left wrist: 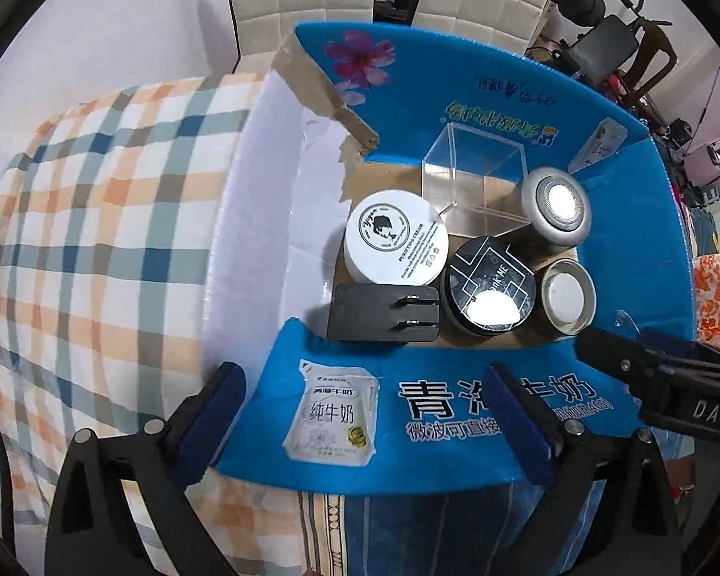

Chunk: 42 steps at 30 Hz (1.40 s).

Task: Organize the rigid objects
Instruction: 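Lower the charger and black case into the blue box and open both grippers, then move both tools back toward the lighter tube and white earbud case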

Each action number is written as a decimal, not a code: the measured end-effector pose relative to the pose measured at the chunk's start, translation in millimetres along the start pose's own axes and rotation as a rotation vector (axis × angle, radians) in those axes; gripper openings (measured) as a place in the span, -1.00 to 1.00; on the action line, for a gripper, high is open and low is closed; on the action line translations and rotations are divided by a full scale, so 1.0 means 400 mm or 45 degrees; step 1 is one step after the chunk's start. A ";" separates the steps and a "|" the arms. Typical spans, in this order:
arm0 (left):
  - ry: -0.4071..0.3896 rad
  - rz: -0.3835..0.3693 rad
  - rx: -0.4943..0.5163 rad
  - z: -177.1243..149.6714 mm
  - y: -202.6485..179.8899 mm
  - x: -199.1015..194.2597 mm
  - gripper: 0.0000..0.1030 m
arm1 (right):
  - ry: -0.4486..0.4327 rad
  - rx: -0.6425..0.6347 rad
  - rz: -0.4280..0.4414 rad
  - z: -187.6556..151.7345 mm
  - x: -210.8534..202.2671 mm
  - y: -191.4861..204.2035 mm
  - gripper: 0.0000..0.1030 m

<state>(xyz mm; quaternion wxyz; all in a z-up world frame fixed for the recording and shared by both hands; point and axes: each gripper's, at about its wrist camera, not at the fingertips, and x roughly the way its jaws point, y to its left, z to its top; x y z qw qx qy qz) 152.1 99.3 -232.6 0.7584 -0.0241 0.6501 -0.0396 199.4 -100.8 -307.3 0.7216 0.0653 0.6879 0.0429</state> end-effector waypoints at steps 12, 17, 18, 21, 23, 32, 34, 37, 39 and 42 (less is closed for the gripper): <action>-0.117 0.081 0.071 -0.017 -0.037 -0.157 0.96 | -0.165 -0.064 -0.043 -0.078 -0.221 -0.015 1.00; -0.181 0.080 0.071 -0.036 -0.043 -0.248 0.96 | -0.243 -0.069 -0.016 -0.128 -0.335 -0.009 1.00; -0.193 0.079 0.069 -0.040 -0.044 -0.265 0.96 | -0.260 -0.076 -0.014 -0.137 -0.356 -0.007 1.00; -0.230 0.069 0.062 -0.053 -0.046 -0.311 0.96 | -0.302 -0.089 0.007 -0.170 -0.425 -0.003 1.00; -0.258 0.063 0.061 -0.061 -0.049 -0.342 0.96 | -0.323 -0.087 0.026 -0.188 -0.460 -0.003 1.00; -0.320 0.014 0.120 -0.106 -0.129 -0.414 0.96 | -0.351 0.068 0.069 -0.254 -0.523 -0.145 1.00; -0.316 0.003 0.140 -0.112 -0.174 -0.407 0.96 | -0.346 0.123 0.038 -0.271 -0.523 -0.216 1.00; -0.286 -0.039 0.152 -0.113 -0.250 -0.380 0.96 | -0.319 0.214 -0.015 -0.297 -0.508 -0.336 1.00; -0.264 -0.050 0.165 -0.108 -0.306 -0.359 0.96 | -0.291 0.291 -0.074 -0.317 -0.483 -0.446 1.00; -0.222 -0.082 0.188 -0.097 -0.425 -0.310 0.96 | -0.229 0.427 -0.138 -0.339 -0.420 -0.621 1.00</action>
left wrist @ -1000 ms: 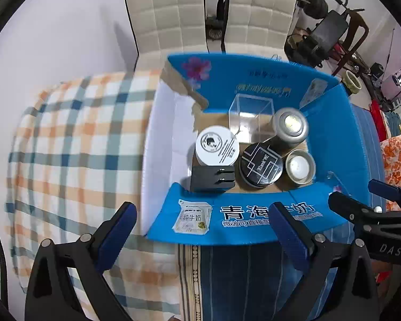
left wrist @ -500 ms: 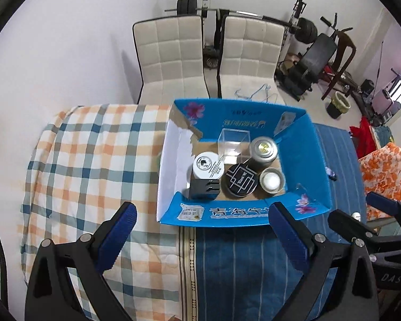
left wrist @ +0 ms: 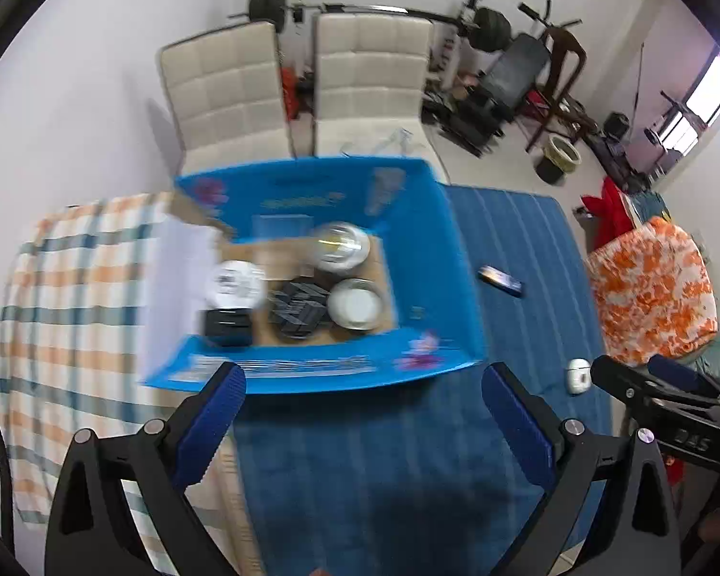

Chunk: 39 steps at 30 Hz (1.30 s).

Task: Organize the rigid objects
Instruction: 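Move both tools back toward the lighter tube and white earbud case, then grasp the lighter tube with the left gripper while the right gripper grasps the white earbud case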

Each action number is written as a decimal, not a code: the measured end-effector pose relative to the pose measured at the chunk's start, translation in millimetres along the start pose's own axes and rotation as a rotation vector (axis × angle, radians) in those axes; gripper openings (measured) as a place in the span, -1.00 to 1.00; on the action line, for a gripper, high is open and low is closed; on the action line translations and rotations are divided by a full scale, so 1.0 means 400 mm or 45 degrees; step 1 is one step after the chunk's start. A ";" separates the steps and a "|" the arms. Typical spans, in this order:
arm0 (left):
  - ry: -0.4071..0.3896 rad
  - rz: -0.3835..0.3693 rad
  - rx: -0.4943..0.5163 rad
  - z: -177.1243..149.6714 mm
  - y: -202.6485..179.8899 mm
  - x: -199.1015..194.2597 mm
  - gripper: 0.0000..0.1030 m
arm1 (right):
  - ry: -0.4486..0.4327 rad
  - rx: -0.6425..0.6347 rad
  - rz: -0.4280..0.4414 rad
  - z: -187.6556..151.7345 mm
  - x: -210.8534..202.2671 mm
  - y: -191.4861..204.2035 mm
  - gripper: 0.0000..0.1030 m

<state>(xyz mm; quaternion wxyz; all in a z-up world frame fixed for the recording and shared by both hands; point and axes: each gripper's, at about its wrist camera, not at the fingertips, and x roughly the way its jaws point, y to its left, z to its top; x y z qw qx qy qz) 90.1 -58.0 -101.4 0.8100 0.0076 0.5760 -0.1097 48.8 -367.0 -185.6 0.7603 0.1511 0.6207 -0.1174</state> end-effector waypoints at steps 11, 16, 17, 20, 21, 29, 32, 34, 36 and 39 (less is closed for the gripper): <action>0.247 0.004 0.097 0.058 -0.393 0.300 0.96 | 0.317 0.206 -0.041 0.045 0.406 -0.348 0.89; 0.320 0.095 0.115 0.064 -0.454 0.405 0.96 | 0.383 0.176 -0.042 0.027 0.486 -0.349 0.22; 0.336 0.107 0.106 0.067 -0.458 0.425 0.96 | 0.350 0.157 -0.072 0.021 0.483 -0.342 -0.01; 0.372 0.119 0.075 0.074 -0.460 0.462 0.96 | 0.302 0.128 -0.085 0.014 0.472 -0.341 -0.03; 0.380 0.123 0.066 0.076 -0.459 0.469 0.96 | 0.310 0.141 -0.058 0.016 0.471 -0.347 -0.03; 0.427 0.108 -0.142 0.180 -0.442 0.567 0.96 | 0.258 0.173 0.024 0.136 0.456 -0.359 -0.03; 0.418 0.176 -0.160 0.227 -0.455 0.630 0.96 | 0.219 0.155 0.021 0.193 0.450 -0.345 -0.03; 0.424 0.237 -0.127 0.245 -0.469 0.674 0.96 | 0.202 0.145 0.022 0.222 0.450 -0.335 -0.03; 0.443 0.311 -0.066 0.249 -0.481 0.718 0.96 | 0.198 0.142 0.029 0.244 0.457 -0.328 -0.03; 0.483 0.359 -0.010 0.229 -0.483 0.759 0.98 | 0.202 0.135 0.051 0.252 0.464 -0.322 -0.03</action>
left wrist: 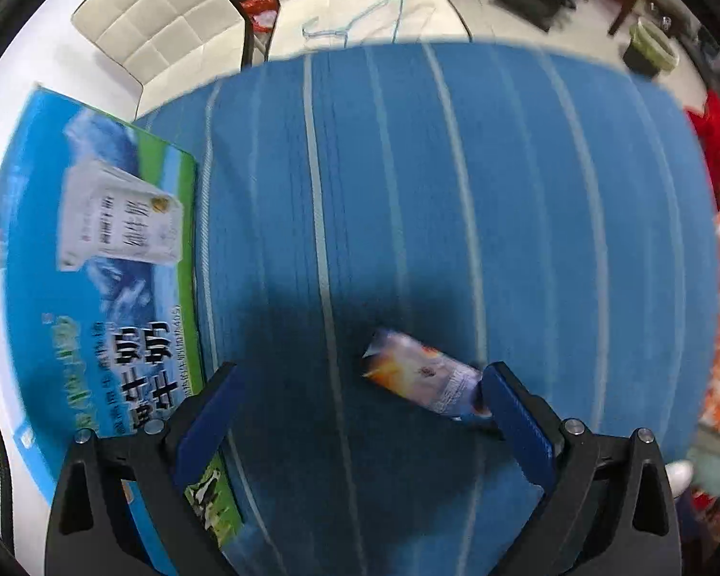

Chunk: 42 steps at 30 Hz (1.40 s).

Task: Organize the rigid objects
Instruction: 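Grasp the lighter tube with the left gripper while the right gripper grasps the white earbud case, then carry the lighter tube and earbud case over the blue box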

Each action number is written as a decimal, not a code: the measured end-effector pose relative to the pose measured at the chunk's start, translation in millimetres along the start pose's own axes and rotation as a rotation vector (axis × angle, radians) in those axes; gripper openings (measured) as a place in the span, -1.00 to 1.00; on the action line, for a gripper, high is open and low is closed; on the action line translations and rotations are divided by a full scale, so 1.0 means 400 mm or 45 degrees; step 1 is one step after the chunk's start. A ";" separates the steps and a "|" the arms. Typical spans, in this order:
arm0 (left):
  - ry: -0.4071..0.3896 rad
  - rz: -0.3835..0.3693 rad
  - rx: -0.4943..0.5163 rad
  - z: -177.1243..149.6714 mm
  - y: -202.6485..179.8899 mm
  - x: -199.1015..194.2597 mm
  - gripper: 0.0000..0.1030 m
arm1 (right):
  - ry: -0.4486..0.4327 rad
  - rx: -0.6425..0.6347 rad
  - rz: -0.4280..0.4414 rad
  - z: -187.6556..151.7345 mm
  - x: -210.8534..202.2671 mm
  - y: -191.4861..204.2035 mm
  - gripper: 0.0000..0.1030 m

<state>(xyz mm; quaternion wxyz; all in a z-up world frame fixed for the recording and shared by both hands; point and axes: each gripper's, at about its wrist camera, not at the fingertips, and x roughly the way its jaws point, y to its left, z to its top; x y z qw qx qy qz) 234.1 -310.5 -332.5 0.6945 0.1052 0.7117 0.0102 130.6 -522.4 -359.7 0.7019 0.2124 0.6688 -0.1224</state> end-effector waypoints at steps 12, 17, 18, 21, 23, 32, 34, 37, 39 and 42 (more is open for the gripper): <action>0.069 -0.064 0.057 -0.117 0.015 0.029 0.93 | 0.020 0.023 0.077 -0.007 0.019 0.006 -0.03; -0.009 -0.206 -0.041 -0.089 0.018 0.022 0.19 | 0.028 0.032 0.069 0.006 0.035 0.002 -0.03; -0.023 -0.199 -0.036 -0.087 0.013 0.020 0.10 | 0.031 0.030 0.065 0.007 0.039 0.004 -0.03; -0.083 -0.198 0.032 -0.098 -0.021 0.005 -0.37 | 0.037 0.027 0.069 0.006 0.041 0.009 -0.03; -0.115 -0.204 0.077 -0.124 -0.038 -0.001 -0.55 | 0.032 0.032 0.059 0.004 0.039 0.010 -0.03; -0.134 -0.304 0.094 -0.134 0.032 -0.067 -0.57 | -0.020 0.024 0.077 -0.015 -0.017 0.021 -0.03; -0.145 -0.325 0.101 -0.130 0.048 -0.084 -0.57 | -0.038 0.021 0.086 -0.023 -0.039 0.026 -0.03; -0.182 -0.352 0.103 -0.136 0.066 -0.125 -0.57 | -0.072 0.006 0.102 -0.039 -0.086 0.040 -0.03; -0.204 -0.385 0.101 -0.150 0.088 -0.159 -0.57 | -0.100 -0.012 0.109 -0.048 -0.124 0.054 -0.03; -0.270 -0.410 0.116 -0.170 0.112 -0.211 -0.57 | -0.143 -0.050 0.133 -0.070 -0.196 0.087 -0.04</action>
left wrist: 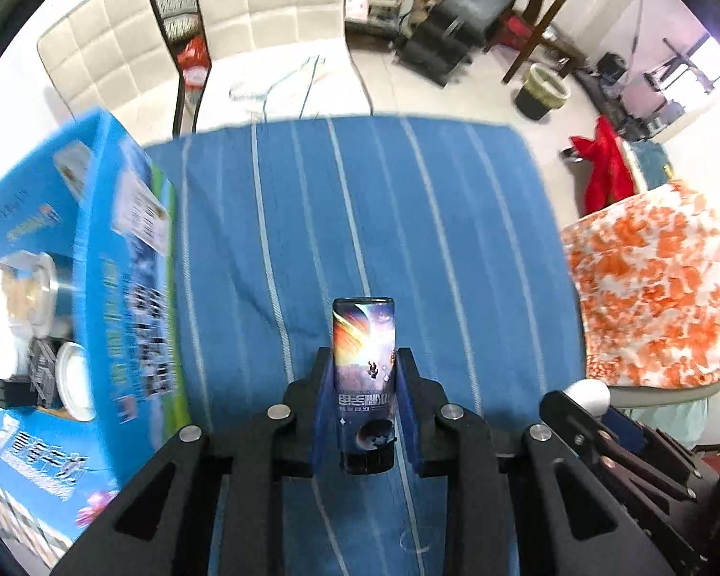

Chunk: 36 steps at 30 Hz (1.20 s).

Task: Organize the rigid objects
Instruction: 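Carry the lighter tube and earbud case over the blue box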

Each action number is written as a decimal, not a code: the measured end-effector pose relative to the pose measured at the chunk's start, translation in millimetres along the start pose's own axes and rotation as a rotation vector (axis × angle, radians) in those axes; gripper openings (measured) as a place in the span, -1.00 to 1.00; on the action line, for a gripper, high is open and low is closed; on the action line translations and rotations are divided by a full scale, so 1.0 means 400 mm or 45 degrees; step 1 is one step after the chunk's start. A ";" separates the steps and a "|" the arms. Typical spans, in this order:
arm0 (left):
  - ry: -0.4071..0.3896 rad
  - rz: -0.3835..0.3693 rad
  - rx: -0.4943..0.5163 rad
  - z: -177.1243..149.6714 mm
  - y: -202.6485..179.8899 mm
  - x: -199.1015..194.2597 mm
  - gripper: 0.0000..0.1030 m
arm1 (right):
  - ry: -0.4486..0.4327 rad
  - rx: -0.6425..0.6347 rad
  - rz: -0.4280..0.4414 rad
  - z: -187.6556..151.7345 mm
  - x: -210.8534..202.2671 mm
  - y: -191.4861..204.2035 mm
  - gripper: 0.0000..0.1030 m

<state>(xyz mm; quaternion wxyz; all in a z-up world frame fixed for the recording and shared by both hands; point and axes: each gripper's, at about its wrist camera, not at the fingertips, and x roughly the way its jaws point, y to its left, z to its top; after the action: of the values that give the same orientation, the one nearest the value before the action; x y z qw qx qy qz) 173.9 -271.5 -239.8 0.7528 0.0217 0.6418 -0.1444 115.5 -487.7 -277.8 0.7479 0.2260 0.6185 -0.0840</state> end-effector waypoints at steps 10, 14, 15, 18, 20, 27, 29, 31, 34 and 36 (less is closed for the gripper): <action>-0.189 -0.019 0.023 -0.058 0.147 -0.288 -0.57 | -0.133 -0.169 0.090 -0.102 -0.216 0.263 -0.04; -0.247 0.062 0.048 -0.093 0.237 -0.369 -0.57 | -0.163 -0.239 0.137 -0.147 -0.254 0.407 -0.04; -0.254 0.086 0.047 -0.100 0.257 -0.380 -0.57 | -0.167 -0.256 0.144 -0.157 -0.260 0.436 -0.04; -0.281 0.109 0.013 -0.113 0.323 -0.414 -0.57 | -0.172 -0.317 0.152 -0.189 -0.271 0.533 -0.04; -0.304 0.131 -0.005 -0.123 0.369 -0.435 -0.57 | -0.170 -0.346 0.159 -0.205 -0.273 0.581 -0.04; -0.344 0.163 -0.076 -0.144 0.496 -0.475 -0.57 | -0.171 -0.424 0.149 -0.243 -0.263 0.706 -0.04; -0.347 0.166 -0.091 -0.147 0.528 -0.476 -0.57 | -0.160 -0.427 0.145 -0.245 -0.248 0.725 -0.04; -0.336 0.157 -0.113 -0.148 0.559 -0.465 -0.57 | -0.144 -0.425 0.134 -0.246 -0.222 0.742 -0.04; -0.307 0.139 -0.132 -0.146 0.593 -0.433 -0.57 | -0.106 -0.416 0.126 -0.236 -0.161 0.751 -0.04; -0.285 0.134 -0.133 -0.144 0.614 -0.405 -0.57 | -0.058 -0.399 0.140 -0.224 -0.101 0.750 -0.04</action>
<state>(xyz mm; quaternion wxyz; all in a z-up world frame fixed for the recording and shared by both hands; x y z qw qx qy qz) 157.0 6.9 -129.8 0.8263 -0.0004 0.5585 -0.0726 148.5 -189.3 -180.6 0.7912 0.1381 0.5936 0.0495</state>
